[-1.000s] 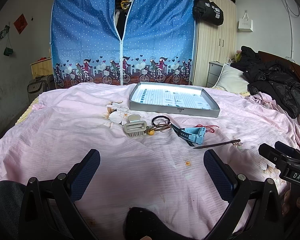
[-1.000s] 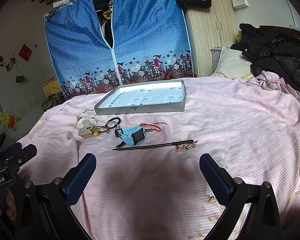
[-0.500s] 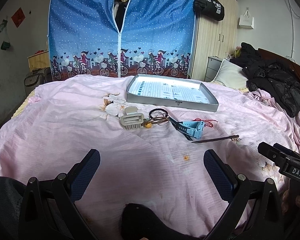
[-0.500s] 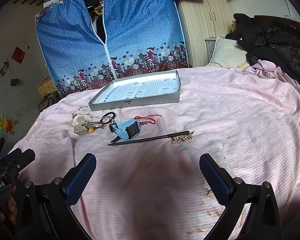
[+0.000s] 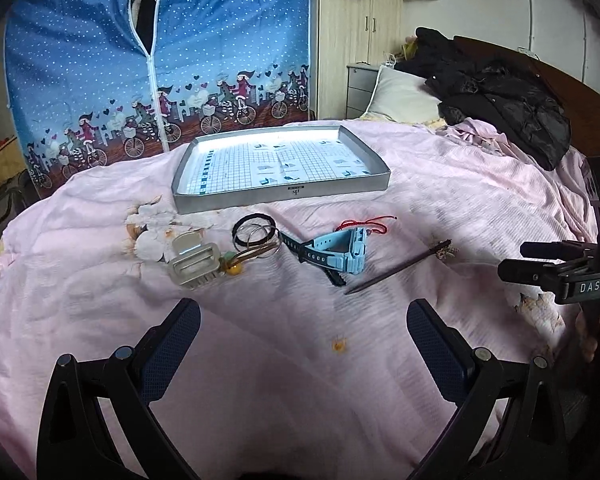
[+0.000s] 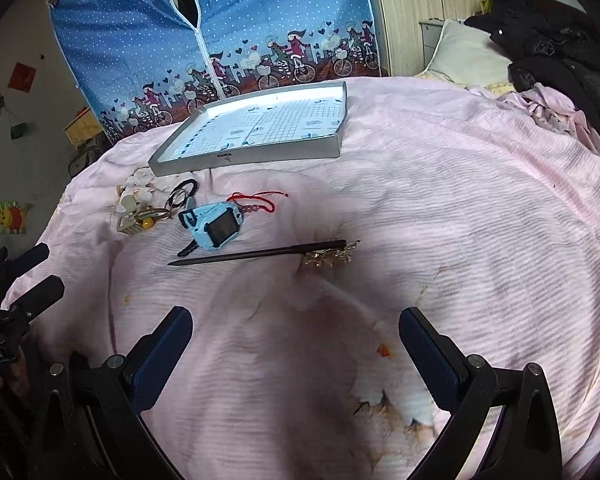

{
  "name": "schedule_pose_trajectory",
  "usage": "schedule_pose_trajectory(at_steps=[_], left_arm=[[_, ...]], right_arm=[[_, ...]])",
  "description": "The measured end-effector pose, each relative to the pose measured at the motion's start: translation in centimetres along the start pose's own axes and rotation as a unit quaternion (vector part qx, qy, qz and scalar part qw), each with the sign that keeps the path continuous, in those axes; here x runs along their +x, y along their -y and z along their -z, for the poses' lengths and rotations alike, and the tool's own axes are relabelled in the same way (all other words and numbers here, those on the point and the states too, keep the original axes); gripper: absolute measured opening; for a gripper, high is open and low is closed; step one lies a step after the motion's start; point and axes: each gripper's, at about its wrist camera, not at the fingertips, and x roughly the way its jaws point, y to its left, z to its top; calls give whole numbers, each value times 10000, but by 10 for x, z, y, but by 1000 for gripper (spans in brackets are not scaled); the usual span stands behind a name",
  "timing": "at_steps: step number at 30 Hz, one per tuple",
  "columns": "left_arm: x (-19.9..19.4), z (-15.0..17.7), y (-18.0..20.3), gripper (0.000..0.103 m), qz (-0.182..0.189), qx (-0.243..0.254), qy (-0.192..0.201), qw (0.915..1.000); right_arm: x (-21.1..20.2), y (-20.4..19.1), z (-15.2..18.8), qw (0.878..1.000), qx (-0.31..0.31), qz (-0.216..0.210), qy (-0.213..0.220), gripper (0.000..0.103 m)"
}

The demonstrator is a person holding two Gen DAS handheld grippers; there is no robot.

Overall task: Organize jewelry
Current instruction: 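Move the right tool to the black hair stick while the left tool moves to the blue smartwatch, then close the right tool on the hair stick while the left tool grips the blue smartwatch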

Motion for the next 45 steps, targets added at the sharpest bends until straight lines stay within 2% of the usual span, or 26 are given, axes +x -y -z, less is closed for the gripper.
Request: schedule_pose_trajectory(at_steps=[2, 5, 8, 10, 12, 14, 17, 22, 24, 28, 40, 43, 45], left_arm=[[18, -9, -2, 101, 204, -61, -80, 9997], [40, -22, -3, 97, 546, -114, -152, 9983], [62, -32, -2, 88, 854, -102, -275, 9959], [78, -37, 0, 74, 1058, -85, -387, 9936], [92, -39, 0, 69, 1225, -62, -507, 9912], [103, -39, 0, 67, 1343, -34, -586, 9892], [117, -38, -2, 56, 1482, -56, -742, 9861], [133, -41, -4, 53, 1581, -82, -804, 9841], [135, -45, -2, 52, 1586, -65, -797, 9841], [138, -45, -1, 41, 1430, 63, -826, 9863], [148, -41, 10, 40, 1260, 334, -858, 9878], [149, -42, 10, 28, 1139, 386, -869, 9889], [149, -41, 9, 28, 1150, 448, -868, 9886]], right_arm=[[10, 10, -9, 9998, 67, -49, -167, 102], [23, 20, -21, 9994, 66, -77, -328, 94], [38, 22, -28, 9990, -80, -42, -429, 86], [47, 21, -29, 9986, -197, 2, -500, 81], [56, 20, -27, 9977, -313, 83, -588, 74], [61, 19, -25, 9968, -469, 225, -614, 73], [67, 18, -24, 9960, -595, 326, -588, 72], [81, 19, -34, 9964, -556, 325, -552, 69], [87, 18, -37, 9964, -550, 305, -575, 64], [93, 18, -34, 9957, -553, 370, -640, 63], [95, 21, -29, 9967, -392, 393, -593, 62], [93, 20, -27, 9969, -394, 421, -543, 55], [93, 18, -26, 9971, -365, 411, -530, 52]])
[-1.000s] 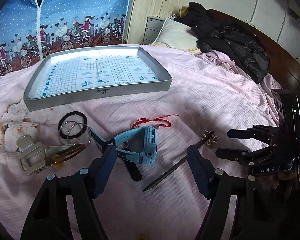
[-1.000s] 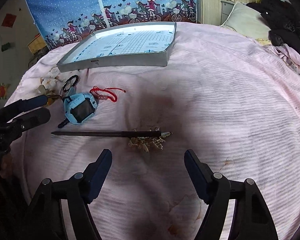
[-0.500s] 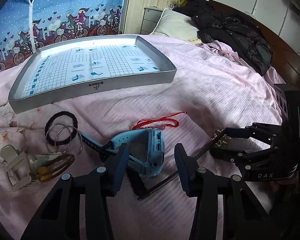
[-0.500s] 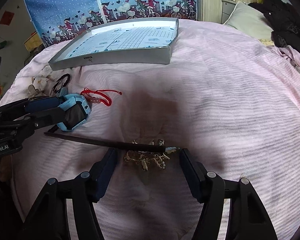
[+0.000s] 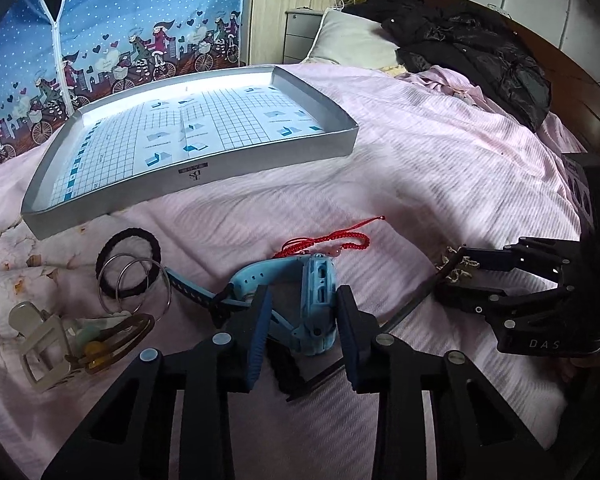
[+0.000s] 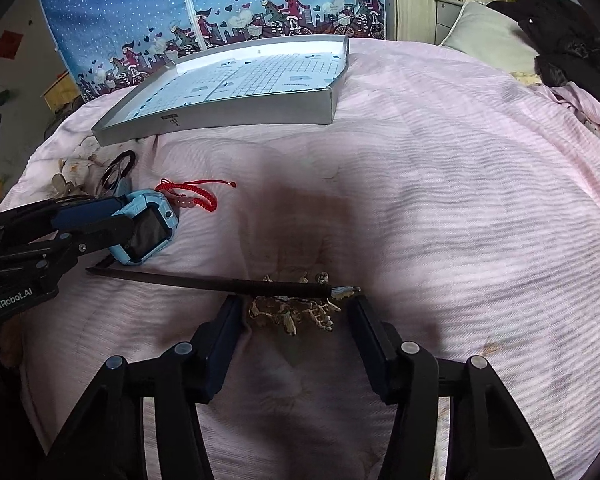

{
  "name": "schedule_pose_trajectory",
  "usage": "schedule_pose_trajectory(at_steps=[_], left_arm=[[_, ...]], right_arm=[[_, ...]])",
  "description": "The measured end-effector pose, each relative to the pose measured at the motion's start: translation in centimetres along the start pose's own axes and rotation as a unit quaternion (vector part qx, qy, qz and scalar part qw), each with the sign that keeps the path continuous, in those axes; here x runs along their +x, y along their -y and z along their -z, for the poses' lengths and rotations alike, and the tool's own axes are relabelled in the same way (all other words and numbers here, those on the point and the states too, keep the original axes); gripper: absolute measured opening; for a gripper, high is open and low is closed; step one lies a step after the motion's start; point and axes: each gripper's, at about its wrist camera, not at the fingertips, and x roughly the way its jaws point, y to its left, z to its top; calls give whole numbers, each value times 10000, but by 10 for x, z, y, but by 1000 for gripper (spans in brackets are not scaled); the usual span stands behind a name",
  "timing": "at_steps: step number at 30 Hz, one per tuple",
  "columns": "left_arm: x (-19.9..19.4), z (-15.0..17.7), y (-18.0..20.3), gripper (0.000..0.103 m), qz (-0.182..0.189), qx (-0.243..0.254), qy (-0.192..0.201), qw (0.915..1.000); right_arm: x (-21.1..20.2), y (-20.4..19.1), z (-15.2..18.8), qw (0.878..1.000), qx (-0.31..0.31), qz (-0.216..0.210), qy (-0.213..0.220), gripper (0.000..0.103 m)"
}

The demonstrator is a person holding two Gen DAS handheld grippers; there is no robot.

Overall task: Organize jewelry
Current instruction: 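Close the right tool on the hair stick while the left tool grips the blue smartwatch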

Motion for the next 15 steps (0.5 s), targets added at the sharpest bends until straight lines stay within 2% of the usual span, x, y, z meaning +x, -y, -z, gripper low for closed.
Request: schedule_pose_trajectory(at_steps=[6, 9, 12, 15], left_arm=[[0, 4, 9, 27, -151, 240, -74, 9996], [-1, 6, 11, 21, -131, 250, -77, 9996], [-4, 9, 13, 13, -68, 197, -43, 9998], [-8, 12, 18, 13, -134, 198, 25, 9997]], right_arm=[[1, 0, 2, 10000, 5, -31, 16, 47], [0, -1, 2, 9999, 10, -87, 49, 42], [-2, -3, 2, 9999, -35, -118, 85, 42], [-4, -4, 3, 9998, -39, -163, 130, 42]])
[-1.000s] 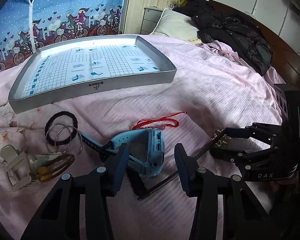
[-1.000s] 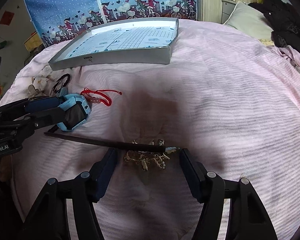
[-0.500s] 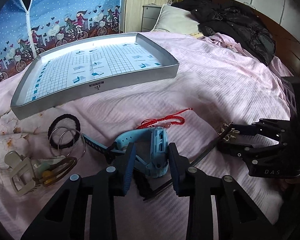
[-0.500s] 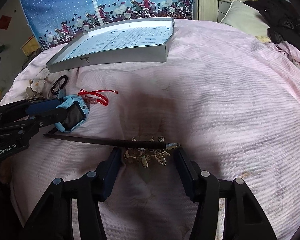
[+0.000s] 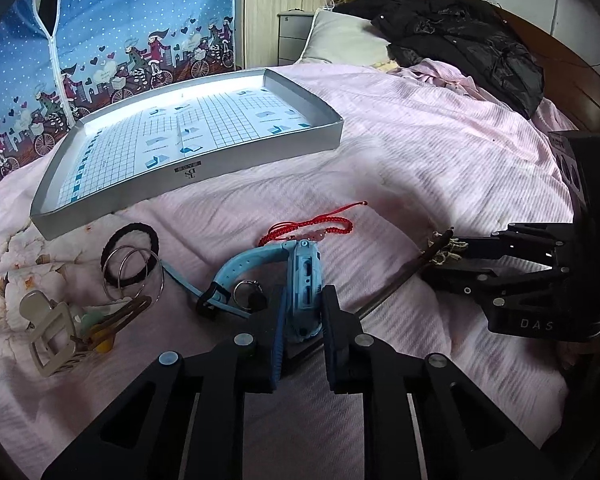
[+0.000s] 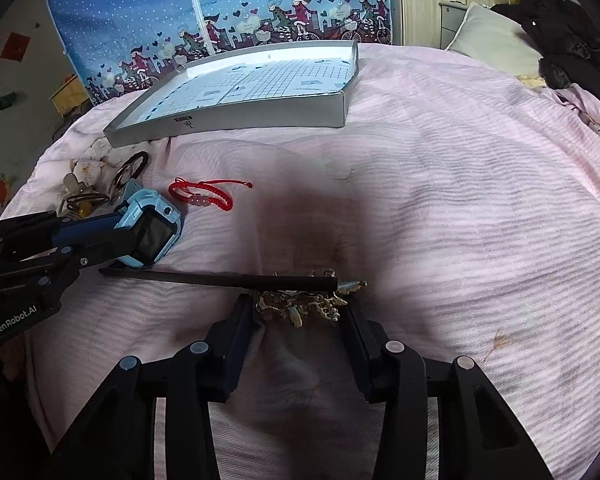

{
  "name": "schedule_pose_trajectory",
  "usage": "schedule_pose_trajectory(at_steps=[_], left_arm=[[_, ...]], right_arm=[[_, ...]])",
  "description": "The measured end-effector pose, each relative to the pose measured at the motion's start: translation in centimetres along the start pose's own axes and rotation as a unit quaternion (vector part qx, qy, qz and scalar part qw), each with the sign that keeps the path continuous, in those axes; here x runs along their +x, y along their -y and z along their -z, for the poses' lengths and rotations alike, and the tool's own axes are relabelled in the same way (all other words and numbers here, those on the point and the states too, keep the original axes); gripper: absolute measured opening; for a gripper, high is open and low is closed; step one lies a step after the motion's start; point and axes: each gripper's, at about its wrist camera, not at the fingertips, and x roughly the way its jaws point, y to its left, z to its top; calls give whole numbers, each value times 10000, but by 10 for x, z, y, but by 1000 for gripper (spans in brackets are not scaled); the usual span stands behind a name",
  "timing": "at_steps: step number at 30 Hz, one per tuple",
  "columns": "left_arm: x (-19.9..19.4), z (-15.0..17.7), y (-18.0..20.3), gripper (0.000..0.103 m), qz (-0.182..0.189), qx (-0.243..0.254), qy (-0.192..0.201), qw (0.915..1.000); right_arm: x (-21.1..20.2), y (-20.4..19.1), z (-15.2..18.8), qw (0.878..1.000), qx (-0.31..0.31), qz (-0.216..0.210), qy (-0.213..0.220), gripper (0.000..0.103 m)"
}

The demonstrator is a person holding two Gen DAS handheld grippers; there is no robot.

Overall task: Organize jewelry
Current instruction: 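Close the right tool on the hair stick while the left tool grips the blue smartwatch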

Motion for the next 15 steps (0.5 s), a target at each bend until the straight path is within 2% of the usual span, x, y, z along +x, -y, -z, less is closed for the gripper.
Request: schedule_pose_trajectory(at_steps=[1, 6, 11, 15], left_arm=[[-1, 1, 0, 13, 6, -31, 17, 10000], [-6, 2, -6, 13, 131, -369, 46, 9992], [-3, 3, -13, 14, 322, -574, -217, 9976], [-5, 3, -15, 14, 353, -641, -222, 9971]], right_arm=[[-1, -1, 0, 10000, -19, -10, 18, 38], [-1, -2, 0, 9999, -66, -34, 78, 38], [-2, -3, 0, 9999, -65, -97, 105, 37], [-2, -5, 0, 9999, -74, -86, 97, 37]])
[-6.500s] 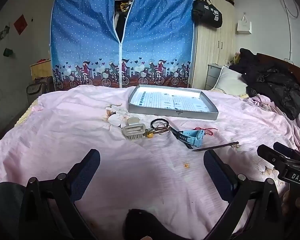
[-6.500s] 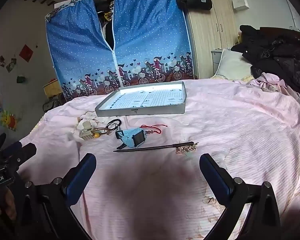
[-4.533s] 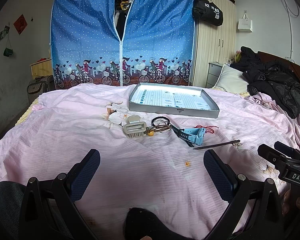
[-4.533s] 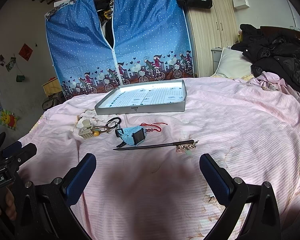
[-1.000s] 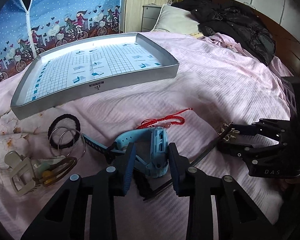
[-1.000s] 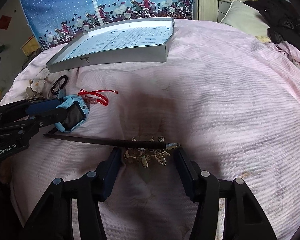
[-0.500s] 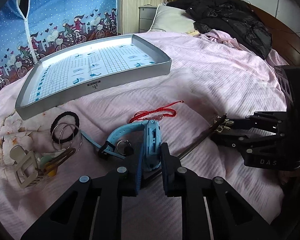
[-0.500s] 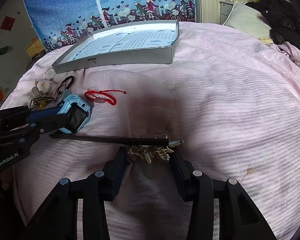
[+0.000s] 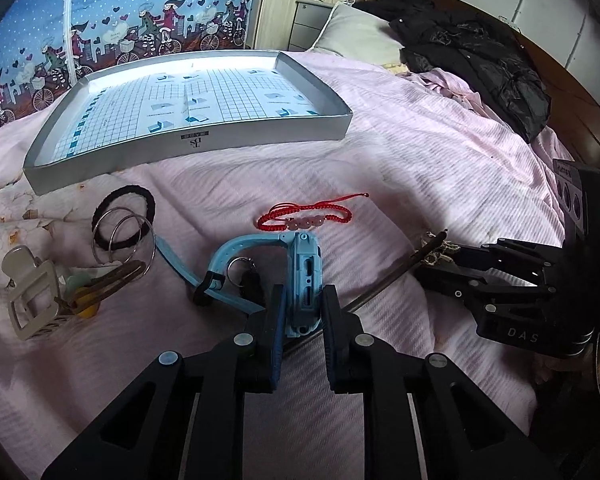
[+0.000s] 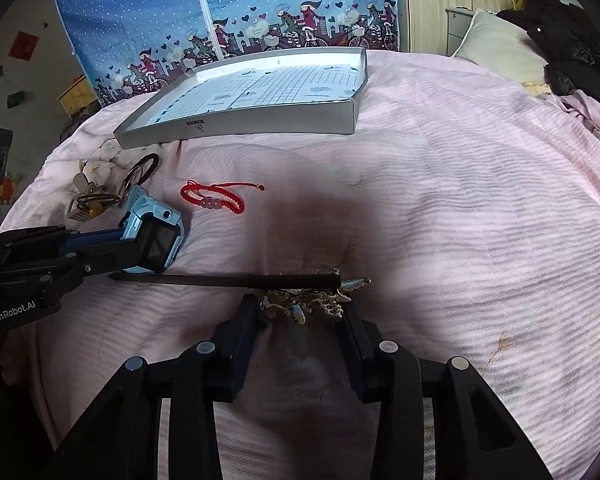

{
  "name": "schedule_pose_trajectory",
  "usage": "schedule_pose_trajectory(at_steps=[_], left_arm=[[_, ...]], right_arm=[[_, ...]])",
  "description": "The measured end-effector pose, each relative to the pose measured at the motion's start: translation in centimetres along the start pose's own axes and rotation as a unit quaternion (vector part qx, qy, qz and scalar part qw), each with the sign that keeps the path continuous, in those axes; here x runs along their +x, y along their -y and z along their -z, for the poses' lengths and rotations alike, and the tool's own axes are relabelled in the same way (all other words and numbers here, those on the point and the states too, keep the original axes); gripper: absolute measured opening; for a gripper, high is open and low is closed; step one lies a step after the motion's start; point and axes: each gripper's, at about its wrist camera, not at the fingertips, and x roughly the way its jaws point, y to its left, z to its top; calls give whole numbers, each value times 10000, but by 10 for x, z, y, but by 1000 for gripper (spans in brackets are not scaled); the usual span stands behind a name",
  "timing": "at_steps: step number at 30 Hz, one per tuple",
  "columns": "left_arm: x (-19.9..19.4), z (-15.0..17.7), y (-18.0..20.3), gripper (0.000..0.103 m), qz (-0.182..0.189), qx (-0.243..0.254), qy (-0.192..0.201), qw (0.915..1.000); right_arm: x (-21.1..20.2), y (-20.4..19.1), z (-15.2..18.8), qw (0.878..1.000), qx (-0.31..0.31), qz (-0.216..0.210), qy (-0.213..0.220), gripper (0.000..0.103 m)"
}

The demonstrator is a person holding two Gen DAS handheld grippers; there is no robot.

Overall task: Organize jewelry
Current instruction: 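Close the right tool on the hair stick while the left tool grips the blue smartwatch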

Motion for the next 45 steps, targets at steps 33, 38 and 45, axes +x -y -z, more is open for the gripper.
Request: schedule_pose_trajectory(at_steps=[33, 38, 45], left_arm=[[-35, -5, -5, 14, 197, -567, 808, 9949], [-46, -7, -9, 14, 206, -678, 1072, 9917], [-56, -10, -18, 14, 217, -876, 1279, 9877]], right_arm=[[-19, -8, -4, 9978, -230, 70, 619, 32], [-28, -8, -5, 9962, -183, 85, 848, 32], [-38, -3, -8, 9935, -86, 144, 1123, 32]])
